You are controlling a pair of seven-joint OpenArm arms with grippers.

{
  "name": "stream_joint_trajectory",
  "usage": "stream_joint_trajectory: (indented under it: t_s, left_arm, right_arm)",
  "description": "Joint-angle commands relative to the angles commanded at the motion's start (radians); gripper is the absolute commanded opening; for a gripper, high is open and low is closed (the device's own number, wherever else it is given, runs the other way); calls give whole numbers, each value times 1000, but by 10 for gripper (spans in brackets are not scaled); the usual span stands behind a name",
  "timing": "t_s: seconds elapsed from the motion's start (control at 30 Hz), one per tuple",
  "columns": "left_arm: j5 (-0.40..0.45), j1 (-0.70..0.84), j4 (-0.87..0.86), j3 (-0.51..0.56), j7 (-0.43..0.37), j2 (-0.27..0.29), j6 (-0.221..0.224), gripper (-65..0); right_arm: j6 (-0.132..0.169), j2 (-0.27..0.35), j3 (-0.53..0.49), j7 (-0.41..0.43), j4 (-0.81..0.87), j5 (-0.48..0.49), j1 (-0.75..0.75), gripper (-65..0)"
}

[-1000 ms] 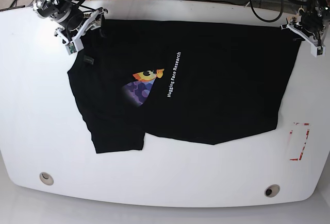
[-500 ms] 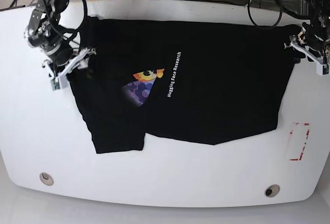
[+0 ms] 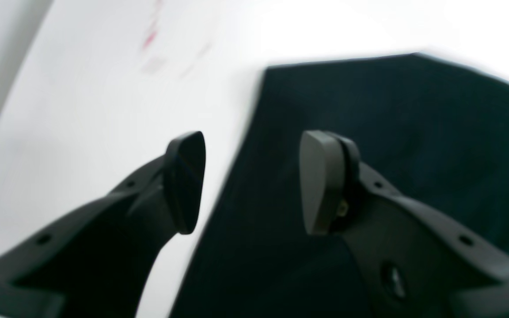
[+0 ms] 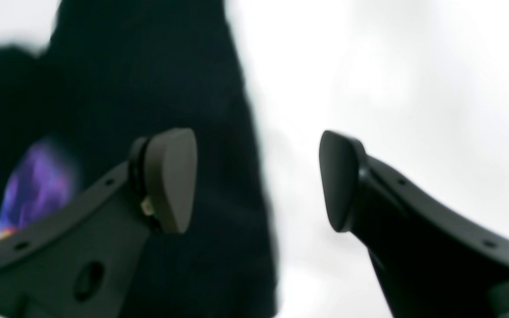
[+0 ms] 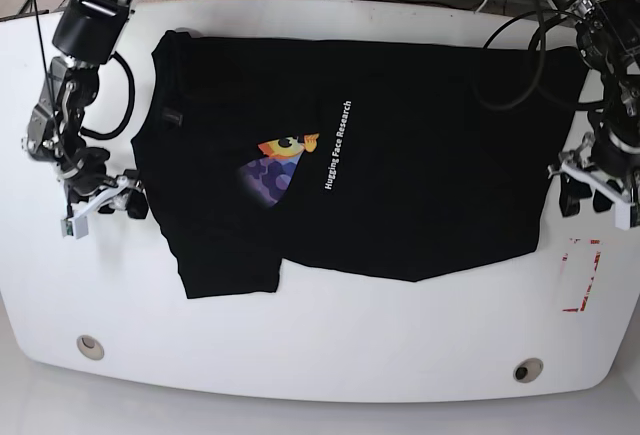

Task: Layout the t-shirt on the table in an organized manner, then fold the t-shirt properly
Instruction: 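Move both grippers along the shirt sides and grasp the hem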

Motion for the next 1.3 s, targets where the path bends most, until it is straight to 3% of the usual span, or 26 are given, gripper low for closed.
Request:
stream_joint_trajectory:
  t_s: [0.2, 0.3, 0.4, 0.83, 1.1, 1.2, 1.3]
  left_arm:
    - [89, -87, -52, 51, 0, 37, 0, -329]
    - [130, -124, -75, 51, 0, 57, 0, -329]
    - [144, -144, -94, 51, -2, 63, 0, -329]
    - [144, -158, -126, 52, -5, 64, 0, -329]
    - [144, -160, -281, 52, -118, 60, 0, -328]
    - [144, -173, -371, 54, -176, 57, 0, -328]
    - [146, -209, -473, 54, -239, 57, 0, -326]
  right_arm:
    - [5, 29, -121, 121, -178, 5, 61, -231]
    - [49, 26, -149, 160, -255, 3, 74, -231]
    - [68, 11, -153, 161, -267, 3, 72, -231]
    - [68, -95, -155, 118, -207, 3, 28, -235]
    - [63, -123, -155, 109, -152, 2, -5, -249]
    - [66, -123, -155, 109, -152, 2, -5, -338]
    - [66, -121, -155, 109, -152, 2, -5, -498]
